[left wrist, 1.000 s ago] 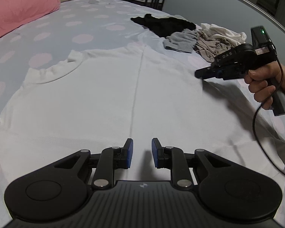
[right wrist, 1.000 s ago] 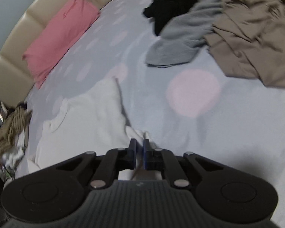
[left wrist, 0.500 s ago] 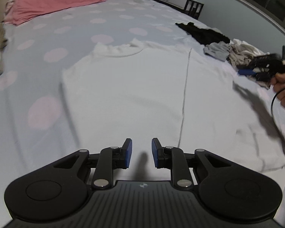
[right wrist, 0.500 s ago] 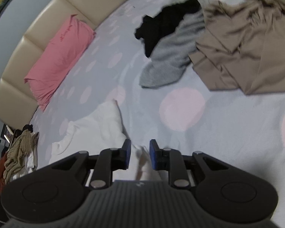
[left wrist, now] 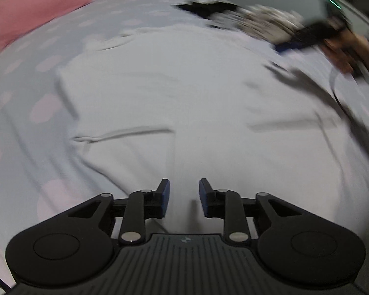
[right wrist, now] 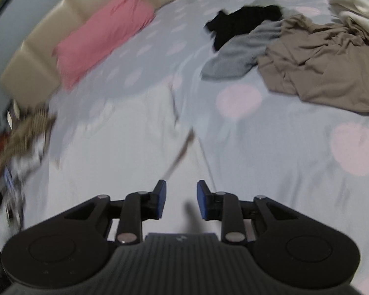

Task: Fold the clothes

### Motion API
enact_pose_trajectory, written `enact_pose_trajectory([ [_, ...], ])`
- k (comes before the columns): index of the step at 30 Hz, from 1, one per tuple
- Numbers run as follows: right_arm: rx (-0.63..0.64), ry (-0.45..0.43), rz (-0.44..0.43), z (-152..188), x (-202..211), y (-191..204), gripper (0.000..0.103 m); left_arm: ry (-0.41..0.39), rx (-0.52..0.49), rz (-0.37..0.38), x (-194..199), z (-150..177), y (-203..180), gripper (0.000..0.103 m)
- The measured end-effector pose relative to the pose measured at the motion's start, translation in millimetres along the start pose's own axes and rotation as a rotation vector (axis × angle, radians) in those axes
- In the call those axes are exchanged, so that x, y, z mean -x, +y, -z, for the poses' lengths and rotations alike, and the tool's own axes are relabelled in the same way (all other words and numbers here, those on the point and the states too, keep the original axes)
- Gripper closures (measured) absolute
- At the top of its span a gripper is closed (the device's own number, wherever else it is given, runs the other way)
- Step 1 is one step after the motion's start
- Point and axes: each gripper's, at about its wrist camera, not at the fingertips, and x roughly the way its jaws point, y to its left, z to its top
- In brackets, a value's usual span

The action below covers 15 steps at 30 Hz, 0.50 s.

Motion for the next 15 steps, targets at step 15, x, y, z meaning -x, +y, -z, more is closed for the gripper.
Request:
enact_pose_trajectory([
  [15, 1.005, 0.268, 0.013, 78.4, 54.9, 78.9, 0.063, 0.118, -0.471, 0.240, 18.5, 66.2, -93.8, 0.078],
])
